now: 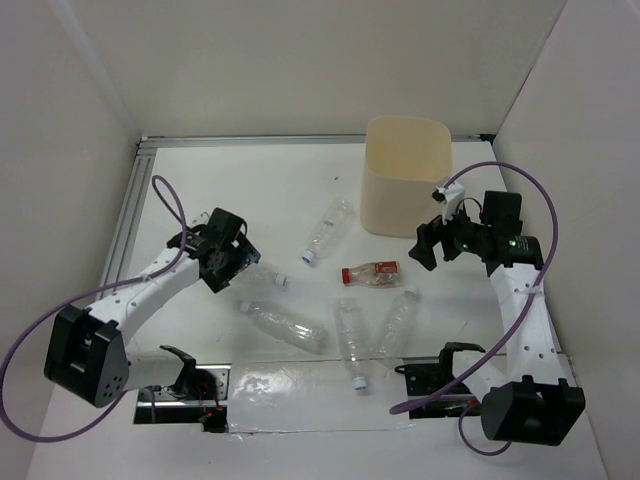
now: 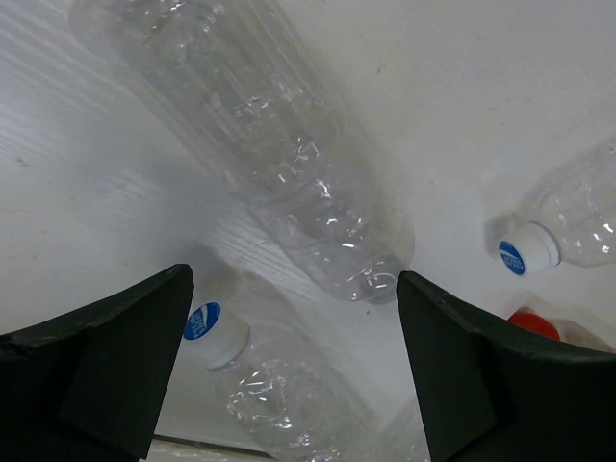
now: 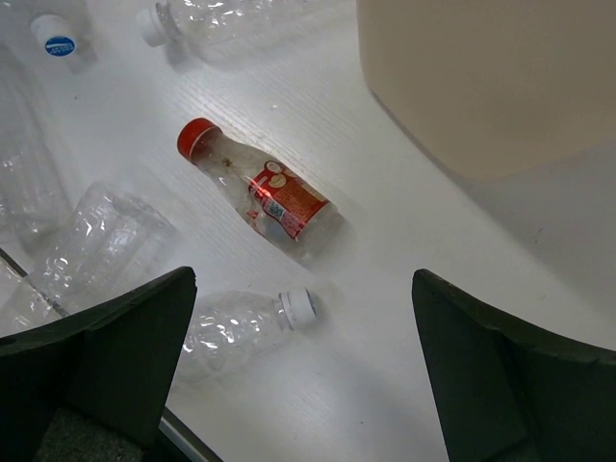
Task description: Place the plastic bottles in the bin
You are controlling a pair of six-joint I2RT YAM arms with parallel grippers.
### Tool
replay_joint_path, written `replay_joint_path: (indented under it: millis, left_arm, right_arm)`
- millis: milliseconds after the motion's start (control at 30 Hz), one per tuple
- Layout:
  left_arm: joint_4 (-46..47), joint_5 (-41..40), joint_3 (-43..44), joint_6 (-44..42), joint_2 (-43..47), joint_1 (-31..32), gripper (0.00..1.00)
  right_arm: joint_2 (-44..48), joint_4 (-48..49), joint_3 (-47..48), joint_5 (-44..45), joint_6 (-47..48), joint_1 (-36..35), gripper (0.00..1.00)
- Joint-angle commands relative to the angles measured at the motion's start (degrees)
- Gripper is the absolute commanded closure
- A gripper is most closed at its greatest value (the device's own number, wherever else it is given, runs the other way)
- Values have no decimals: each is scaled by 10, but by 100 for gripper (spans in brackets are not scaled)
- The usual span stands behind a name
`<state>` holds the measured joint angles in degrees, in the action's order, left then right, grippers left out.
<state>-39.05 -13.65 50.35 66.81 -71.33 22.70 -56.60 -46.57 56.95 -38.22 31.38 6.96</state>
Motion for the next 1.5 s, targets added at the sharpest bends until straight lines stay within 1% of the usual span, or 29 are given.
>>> replay_joint_path:
  millis: [0,133,300,333,367,400,433,467,533,567,667,700,733,800,833,867,900,1033,1067,1100,1133,1167,1233,1267,1300,1333,1367,1433,1467]
  left_arm:
    - [51,-30,3,75,-30,11,1]
    - [59,-58,22,97,-107,34,1]
    - [96,-74,17,97,-171,34,1]
    - [101,-74,22,91,-180,34,3]
    - [101,-74,22,90,-186,34,6]
    - [101,-80,28,83,-186,34,13]
    - [101,-80,28,83,-186,34,25]
    - [101,-86,28,77,-175,34,49]
    - [101,-92,22,64,-147,40,62]
    - [101,-101,22,54,-112,49,70]
    - [91,-129,57,3,-55,83,78]
    - [91,-135,70,-30,-21,93,82]
    - [91,-135,101,-48,-7,110,86]
    - [134,-118,134,-110,14,125,88]
    - [155,-111,164,-128,21,136,90]
    - [181,-99,178,-147,21,141,90]
    - [243,-79,192,-167,21,141,92]
    - [357,30,294,-239,-50,155,96]
    - [377,48,350,-252,-74,161,96]
    - [390,57,381,-264,-128,168,97]
    - [401,72,414,-271,-157,173,98]
    - [417,72,479,-284,-186,181,98]
    - [425,72,547,-289,-271,191,98]
    - [431,54,603,-298,-295,202,98]
    - [446,44,629,-298,-319,207,98]
    - [446,32,653,-298,-364,207,96]
    - [454,1,698,-310,-385,216,94]
    - [451,-44,746,-327,-429,233,87]
    - [451,-76,794,-348,-475,238,77]
  right_arm:
    - [2,5,18,-9,1,-12,0]
    - [7,-5,18,-9,7,-24,0]
    - [12,-11,12,-9,13,-29,0]
    - [12,-11,12,-15,13,-29,0]
    - [12,-11,12,-15,13,-29,0]
    - [12,-11,12,-15,13,-29,0]
    - [12,-11,12,-15,13,-29,0]
    - [12,-16,12,-15,18,-29,0]
    - [17,-16,12,-15,18,-29,0]
    - [18,-16,12,-15,24,-29,0]
    - [40,-5,-8,-34,30,-29,13]
    - [48,1,-15,-41,35,-29,28]
    - [63,1,-30,-51,35,-29,37]
    - [78,17,-45,-83,49,-29,56]
    - [94,23,-52,-92,49,-29,71]
    - [102,36,-66,-99,49,-29,75]
    - [110,36,-72,-105,49,-29,76]
    - [133,52,-90,-103,49,-29,78]
    - [133,52,-90,-103,57,-29,77]
    - [133,44,-96,-97,57,-29,76]
    - [133,36,-96,-97,66,-29,76]
    - [133,36,-96,-97,73,-29,76]
    - [139,28,-96,-90,79,-29,74]
    - [146,28,-96,-90,79,-29,74]
    - [146,23,-96,-90,79,-29,74]
    - [151,23,-96,-90,79,-29,74]
    - [156,23,-101,-90,84,-29,74]
    - [156,23,-101,-90,84,-29,74]
    - [162,23,-101,-90,84,-29,73]
